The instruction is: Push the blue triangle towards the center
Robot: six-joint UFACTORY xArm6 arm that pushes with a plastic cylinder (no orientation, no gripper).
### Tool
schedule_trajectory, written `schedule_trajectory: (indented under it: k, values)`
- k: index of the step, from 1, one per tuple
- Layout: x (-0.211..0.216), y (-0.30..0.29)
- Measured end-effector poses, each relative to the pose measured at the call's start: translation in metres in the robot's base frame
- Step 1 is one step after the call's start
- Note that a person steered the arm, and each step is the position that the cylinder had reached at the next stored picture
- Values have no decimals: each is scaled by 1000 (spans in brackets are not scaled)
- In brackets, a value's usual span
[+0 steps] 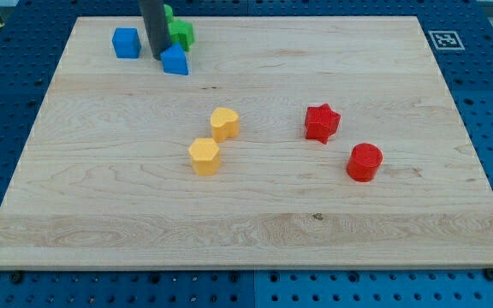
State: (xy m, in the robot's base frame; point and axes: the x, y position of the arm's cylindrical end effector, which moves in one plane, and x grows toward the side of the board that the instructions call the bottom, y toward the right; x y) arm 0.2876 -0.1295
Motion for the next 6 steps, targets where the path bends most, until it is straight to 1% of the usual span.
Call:
schedule_trajectory:
  k: [1, 3, 6]
  values:
    - [0, 12]
    - [36, 17]
    - [51, 54]
